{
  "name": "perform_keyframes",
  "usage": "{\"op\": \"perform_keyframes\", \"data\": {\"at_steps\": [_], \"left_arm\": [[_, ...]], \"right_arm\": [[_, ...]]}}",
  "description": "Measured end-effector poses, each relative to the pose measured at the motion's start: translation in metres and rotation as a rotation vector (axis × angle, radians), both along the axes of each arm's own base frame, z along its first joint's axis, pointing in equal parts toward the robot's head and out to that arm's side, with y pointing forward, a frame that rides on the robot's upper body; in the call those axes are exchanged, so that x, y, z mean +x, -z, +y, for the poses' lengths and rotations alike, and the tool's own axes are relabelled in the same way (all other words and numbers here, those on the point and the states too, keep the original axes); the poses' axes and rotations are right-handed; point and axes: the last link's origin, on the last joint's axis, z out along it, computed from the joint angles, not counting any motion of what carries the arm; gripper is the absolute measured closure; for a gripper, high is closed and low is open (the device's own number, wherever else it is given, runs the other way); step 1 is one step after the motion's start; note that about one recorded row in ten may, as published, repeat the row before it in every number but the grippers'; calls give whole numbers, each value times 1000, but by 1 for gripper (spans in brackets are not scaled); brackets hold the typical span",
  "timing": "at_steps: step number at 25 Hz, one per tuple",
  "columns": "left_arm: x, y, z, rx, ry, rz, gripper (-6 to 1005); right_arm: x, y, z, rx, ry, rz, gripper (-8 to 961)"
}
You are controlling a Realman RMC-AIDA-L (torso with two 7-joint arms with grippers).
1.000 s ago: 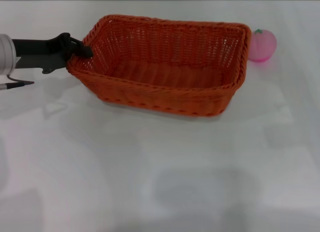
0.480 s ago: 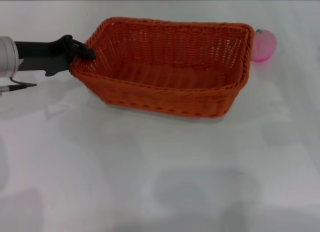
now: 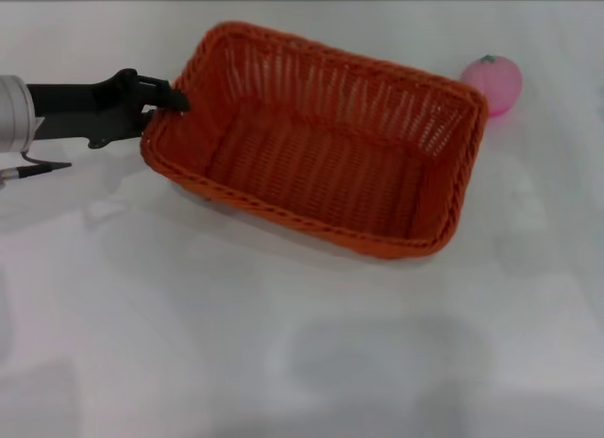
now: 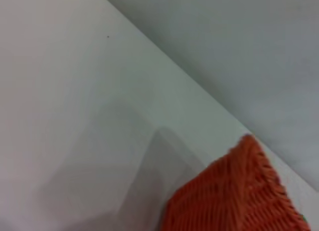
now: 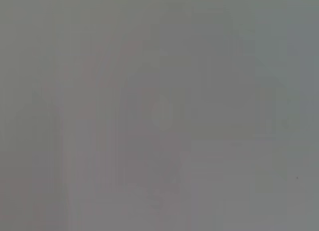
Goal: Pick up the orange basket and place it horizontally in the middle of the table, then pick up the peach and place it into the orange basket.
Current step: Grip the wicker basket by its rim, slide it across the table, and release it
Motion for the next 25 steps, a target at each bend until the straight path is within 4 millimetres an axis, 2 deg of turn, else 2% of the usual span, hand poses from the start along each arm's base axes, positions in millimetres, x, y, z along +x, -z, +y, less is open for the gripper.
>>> {"op": "perform_keyframes", "data": {"at_steps": [11, 17, 22, 25], "left_arm": [[2, 7, -12, -56, 67, -36, 479], [0, 12, -21, -82, 95, -68, 338], [-12, 4, -32, -50, 126, -88, 148], [-25, -9, -38, 11, 148, -78, 131]], "right_arm": [[-1, 1, 0, -3, -5, 2, 219], [0, 1, -4, -7, -9, 20, 222], [2, 1, -7, -13, -6, 19, 225], [2, 0, -8, -15, -11, 12, 227]]}}
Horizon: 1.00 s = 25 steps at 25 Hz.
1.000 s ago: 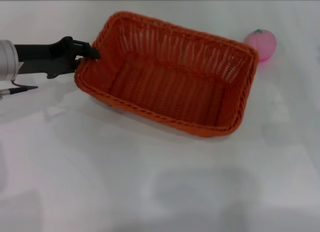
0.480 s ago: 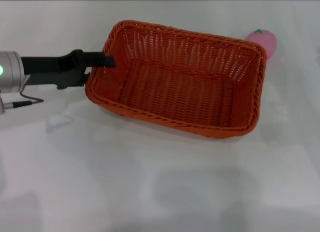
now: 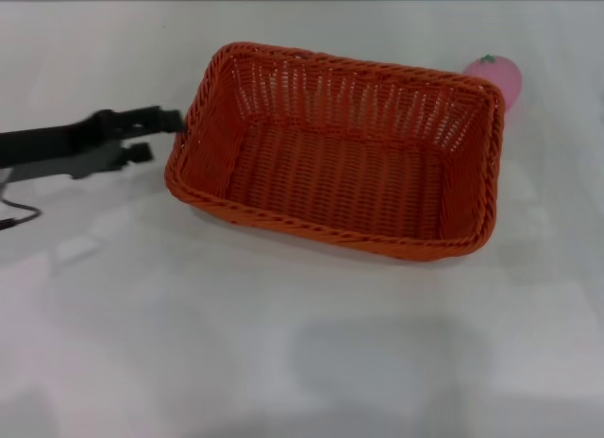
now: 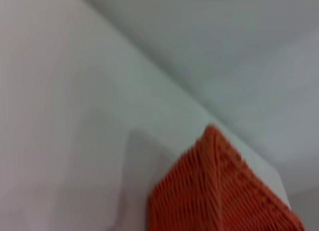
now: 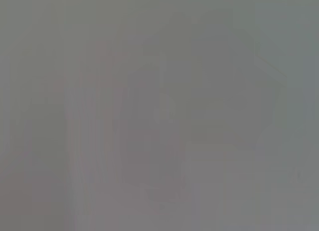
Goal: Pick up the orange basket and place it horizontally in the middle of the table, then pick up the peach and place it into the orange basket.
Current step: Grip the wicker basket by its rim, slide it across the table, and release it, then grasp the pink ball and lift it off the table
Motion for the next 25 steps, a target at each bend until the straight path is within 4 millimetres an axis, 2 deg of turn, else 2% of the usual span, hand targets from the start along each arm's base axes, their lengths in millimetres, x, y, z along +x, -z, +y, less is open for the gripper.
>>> {"op": "perform_keyframes", "data": {"at_steps": [6, 10, 17, 21, 25], "left_arm": [[-27, -29, -13, 156, 90, 31, 121], [-40, -42, -19, 257, 167, 86, 121], [-48, -54, -33, 451, 374, 182, 120], [-52, -55, -46, 608, 451, 187, 121], [-52, -51, -54, 672, 522, 188, 120]], "right_arm": [[1, -12, 0, -11, -30, -23, 230], [0, -24, 10, -81, -61, -60, 232], [5, -53, 46, -291, 26, -122, 236], [-2, -67, 72, -431, 86, -156, 238], [-11, -72, 95, -596, 144, -175, 240]]}}
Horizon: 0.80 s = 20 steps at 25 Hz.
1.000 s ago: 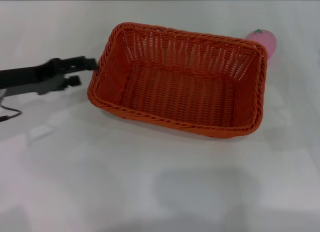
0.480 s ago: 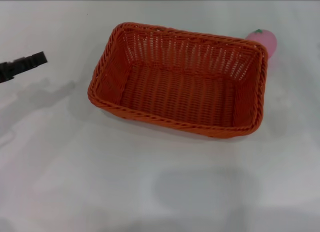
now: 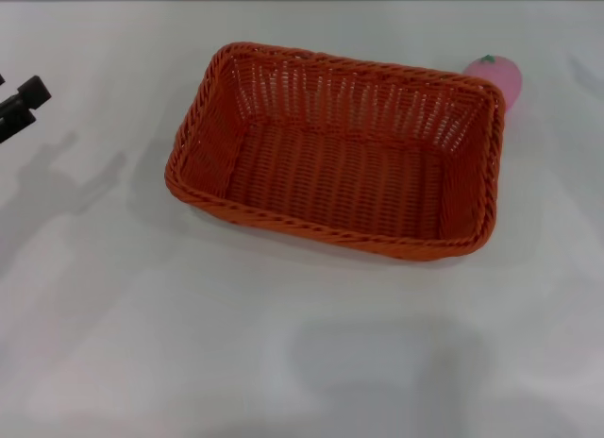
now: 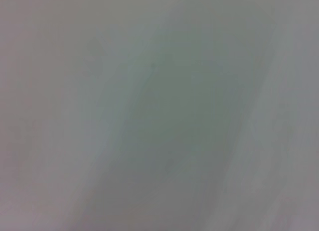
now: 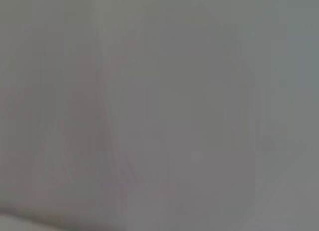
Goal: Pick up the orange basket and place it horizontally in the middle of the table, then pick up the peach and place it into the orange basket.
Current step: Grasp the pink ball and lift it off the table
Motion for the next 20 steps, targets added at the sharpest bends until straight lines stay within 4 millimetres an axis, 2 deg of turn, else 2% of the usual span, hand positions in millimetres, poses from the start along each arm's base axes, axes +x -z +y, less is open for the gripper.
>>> {"op": "perform_keyframes", "data": {"at_steps": [4, 5, 10, 14, 20], "left_arm": [[-2, 6, -3, 14, 25, 23, 120], [-2, 6, -3, 14, 25, 23, 121], [0, 13, -6, 16, 53, 34, 121], [0, 17, -5, 12, 59, 26, 121], [2, 23, -8, 14, 75, 13, 121]], "right_arm": [[-20, 11, 28, -186, 50, -52, 242], [-20, 11, 28, -186, 50, -52, 243], [-46, 34, 50, -358, 80, -112, 245], [-56, 50, 59, -419, 134, -159, 247], [-63, 69, 72, -422, 186, -252, 251]]}}
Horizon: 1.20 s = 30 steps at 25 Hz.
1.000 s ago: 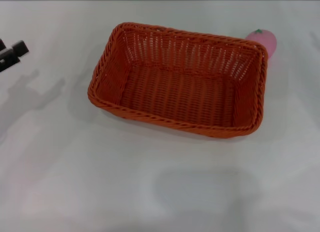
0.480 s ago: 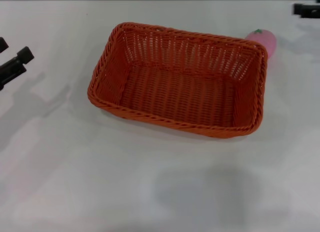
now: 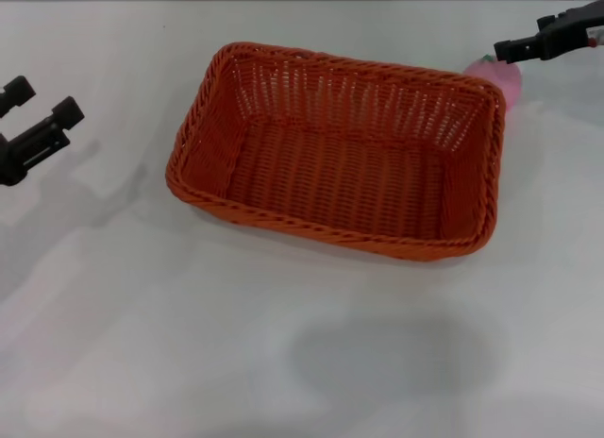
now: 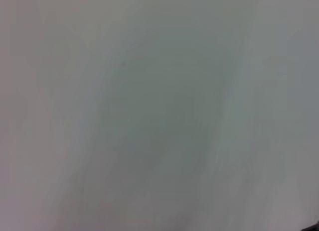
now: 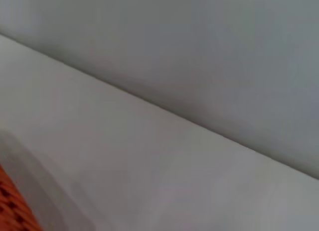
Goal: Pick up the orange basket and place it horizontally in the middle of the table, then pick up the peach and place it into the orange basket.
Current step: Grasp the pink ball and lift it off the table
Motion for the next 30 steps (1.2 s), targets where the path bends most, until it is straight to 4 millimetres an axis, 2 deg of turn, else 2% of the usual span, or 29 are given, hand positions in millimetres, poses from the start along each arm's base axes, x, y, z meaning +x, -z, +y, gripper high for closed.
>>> {"op": "perform_keyframes", "data": {"at_steps": [10, 19, 27, 30], "left_arm": [[3, 3, -3, -8, 23, -13, 120], [7, 2, -6, -14, 51, -29, 120], [7, 3, -6, -10, 57, -25, 121], [7, 3, -6, -9, 57, -27, 121]], "right_arm": [[-15, 25, 6, -85, -5, -80, 256], [-8, 33, 3, -99, 40, -156, 261], [-9, 34, 2, -103, 31, -160, 265], [-12, 35, 2, -110, 13, -157, 388]]}}
